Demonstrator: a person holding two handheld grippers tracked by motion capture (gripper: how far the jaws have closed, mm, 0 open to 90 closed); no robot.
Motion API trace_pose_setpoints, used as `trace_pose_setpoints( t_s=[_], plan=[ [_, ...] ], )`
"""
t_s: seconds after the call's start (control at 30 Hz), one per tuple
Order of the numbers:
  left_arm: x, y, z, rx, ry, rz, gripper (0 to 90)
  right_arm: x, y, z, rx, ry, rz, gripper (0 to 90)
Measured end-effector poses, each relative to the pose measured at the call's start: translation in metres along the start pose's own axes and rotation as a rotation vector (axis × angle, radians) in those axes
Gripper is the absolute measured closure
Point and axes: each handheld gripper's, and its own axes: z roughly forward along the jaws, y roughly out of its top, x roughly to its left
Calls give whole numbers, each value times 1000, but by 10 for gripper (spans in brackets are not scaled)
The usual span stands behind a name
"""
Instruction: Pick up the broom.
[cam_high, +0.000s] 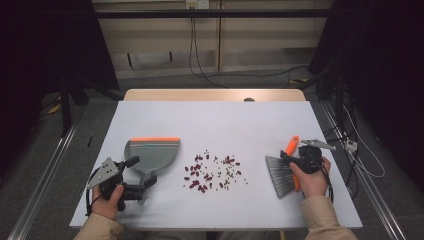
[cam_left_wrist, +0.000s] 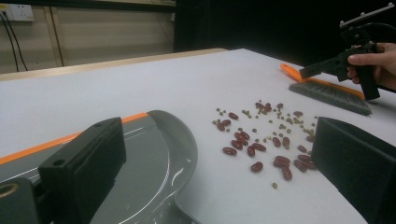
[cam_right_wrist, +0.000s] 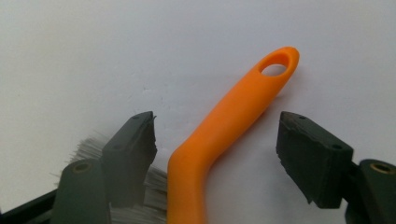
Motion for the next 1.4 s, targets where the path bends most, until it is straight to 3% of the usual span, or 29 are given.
trace_pose_setpoints(
  t_s=[0.1, 0.17, 0.33, 0.43, 0.63, 0.87, 0.93, 1.03, 1.23, 1.33, 1.4],
  plan=[
    [0, 0, 0, 1, 1, 1, 32, 2, 1, 3, 18, -11, -5, 325],
    [0, 0, 0, 0, 1, 1, 32, 4, 1, 5, 35, 4, -15, 401],
    [0, 0, 0, 3, -1, 1, 32, 6, 0, 7, 58, -7, -29, 410],
    [1, 0, 0, 3, 0, 4, 33, 5, 0, 6, 59, -11, -32, 462],
    [-1, 1, 0, 5, -4, 12, 33, 6, 1, 5, 66, 18, -42, 521],
    [-1, 1, 1, 2, -2, 11, 32, 14, 3, 8, 90, 74, -109, 579],
    [-1, 1, 1, 2, -2, 10, 33, 16, 5, 9, 102, 71, -121, 582],
    [-1, 1, 1, 0, -3, 9, 33, 22, 6, 11, 120, 59, -181, 582],
    [-1, 1, 1, -1, -4, 9, 33, 22, 6, 11, 132, 53, -169, 586],
    [-1, 1, 1, -1, -5, 8, 32, 23, 8, 9, 142, 58, -165, 675],
    [-1, 1, 1, 2, -5, 5, 33, 23, 8, 9, 144, 70, -175, 680]
  ],
)
